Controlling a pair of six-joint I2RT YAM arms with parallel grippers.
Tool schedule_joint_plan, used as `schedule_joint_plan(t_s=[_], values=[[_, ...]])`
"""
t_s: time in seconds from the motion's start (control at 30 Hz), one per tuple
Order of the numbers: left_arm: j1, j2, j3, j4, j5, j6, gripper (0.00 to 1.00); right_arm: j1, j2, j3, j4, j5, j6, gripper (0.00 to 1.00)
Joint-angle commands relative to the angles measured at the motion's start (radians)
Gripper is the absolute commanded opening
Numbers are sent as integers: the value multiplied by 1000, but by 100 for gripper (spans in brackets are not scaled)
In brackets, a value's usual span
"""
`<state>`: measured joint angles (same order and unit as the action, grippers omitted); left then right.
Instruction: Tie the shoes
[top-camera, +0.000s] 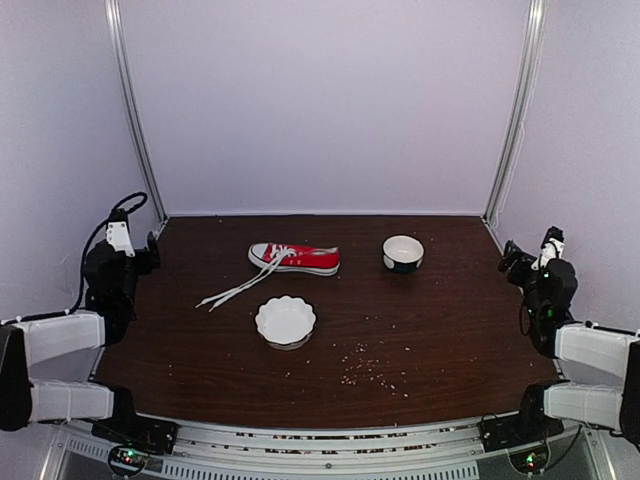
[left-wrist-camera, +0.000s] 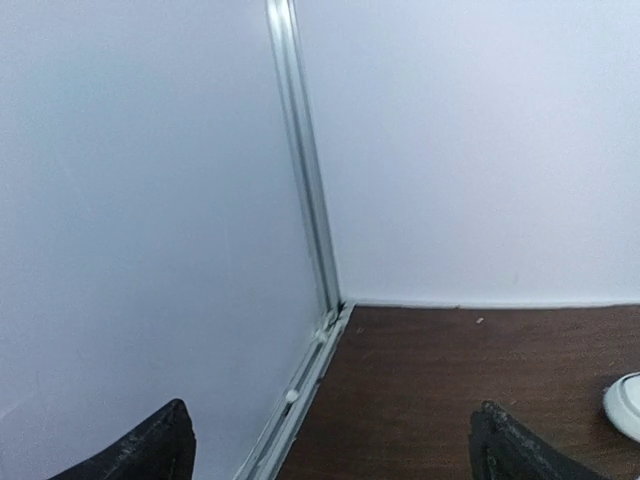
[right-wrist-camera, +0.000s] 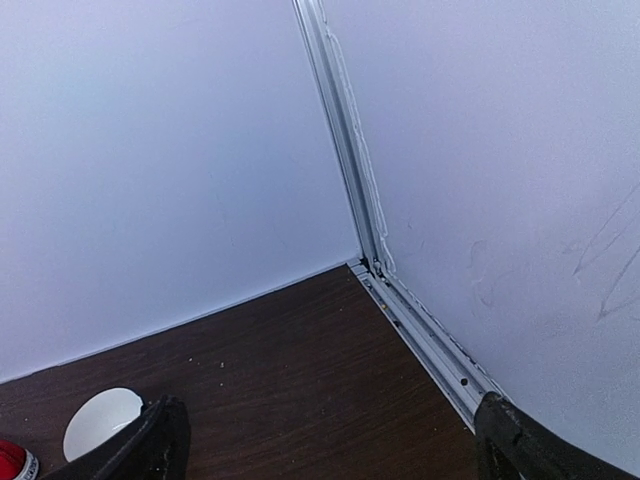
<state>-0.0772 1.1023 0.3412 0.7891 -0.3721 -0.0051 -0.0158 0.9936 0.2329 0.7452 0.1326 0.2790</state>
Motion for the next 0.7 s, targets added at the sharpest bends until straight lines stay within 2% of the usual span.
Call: schedule_joint_plan(t_s=[0.0, 0.07, 0.17, 0.2, 0.23, 0.3, 0.33, 0.5, 0.67], values=[[-197, -101, 165, -200, -85, 36, 97, -9, -57, 41, -72, -208, 35, 100], [-317, -79, 306, -381, -87, 38, 91, -9, -54, 94, -139, -376, 34, 100], [-536, 0, 468, -561, -71, 102, 77, -7, -56, 145, -206, -521, 87, 98], [-606, 34, 515, -606, -68, 121, 66, -6, -64, 149, -206, -564, 109, 95], [-677, 73, 558, -659, -58, 129, 59, -3, -74, 151, -210, -596, 123, 92], [-800, 160, 650, -775, -11, 115, 10, 3, -107, 154, -243, -625, 139, 88], [-841, 207, 692, -840, 5, 89, 0, 5, -126, 158, -280, -626, 140, 87], [-1010, 476, 885, -990, 141, 82, 0, 15, -248, 139, -358, -607, 152, 85], [-1082, 846, 1198, -1277, 43, 153, 0, 26, -339, 125, -428, -606, 151, 85]])
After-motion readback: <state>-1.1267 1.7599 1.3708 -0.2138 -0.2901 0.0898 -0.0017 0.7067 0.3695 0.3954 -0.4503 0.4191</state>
